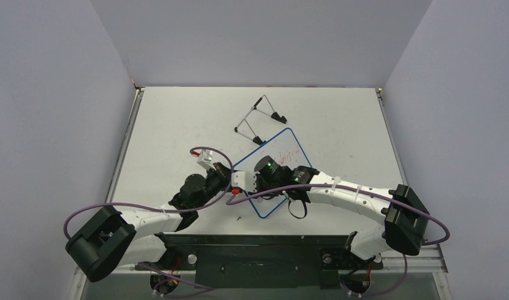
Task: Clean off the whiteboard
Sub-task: Erase the whiteboard at the center of the board.
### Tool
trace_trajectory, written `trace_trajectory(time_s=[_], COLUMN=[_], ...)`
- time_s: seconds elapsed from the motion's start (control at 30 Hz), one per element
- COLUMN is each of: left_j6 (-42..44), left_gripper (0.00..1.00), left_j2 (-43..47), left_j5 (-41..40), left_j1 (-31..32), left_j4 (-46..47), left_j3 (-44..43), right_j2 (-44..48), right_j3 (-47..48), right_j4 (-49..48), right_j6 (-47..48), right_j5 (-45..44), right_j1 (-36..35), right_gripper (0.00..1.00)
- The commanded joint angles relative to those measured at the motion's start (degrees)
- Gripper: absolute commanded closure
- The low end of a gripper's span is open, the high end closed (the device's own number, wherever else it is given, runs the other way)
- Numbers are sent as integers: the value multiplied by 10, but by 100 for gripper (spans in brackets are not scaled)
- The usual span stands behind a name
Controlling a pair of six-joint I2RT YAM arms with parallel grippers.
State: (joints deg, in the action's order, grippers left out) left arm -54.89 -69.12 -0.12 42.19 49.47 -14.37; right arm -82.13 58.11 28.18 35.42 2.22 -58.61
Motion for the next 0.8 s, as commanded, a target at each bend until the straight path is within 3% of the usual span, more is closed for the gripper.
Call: trace_trajectory(time_s=[0.0,0.1,0.2,0.4,0.57,0.77], left_j6=[-12,-11,-11,-11,-8,-5], left_gripper=[100,100,100,100,100,100], left_j2=[17,28,33,31,24,16], left_j5=[45,44,43,49,51,54], left_j1=[-2,-5,-8,-8,-8,-7], left_j4=[58,49,46,48,53,61], left_j3=[-7,-3,-1,-1,-1,2], right_j2=[-4,-9,-16,-5,-6,-20], right_j3=[0,4,1,7,3,17], right_j4=[66,75,34,-34,-17,29], right_j6=[74,80,47,-35,-14,23], right_j5=[57,72,13,-44,-10,42], right_j1=[-49,-64,-62,15,16,-42], right_gripper=[100,100,100,100,100,100])
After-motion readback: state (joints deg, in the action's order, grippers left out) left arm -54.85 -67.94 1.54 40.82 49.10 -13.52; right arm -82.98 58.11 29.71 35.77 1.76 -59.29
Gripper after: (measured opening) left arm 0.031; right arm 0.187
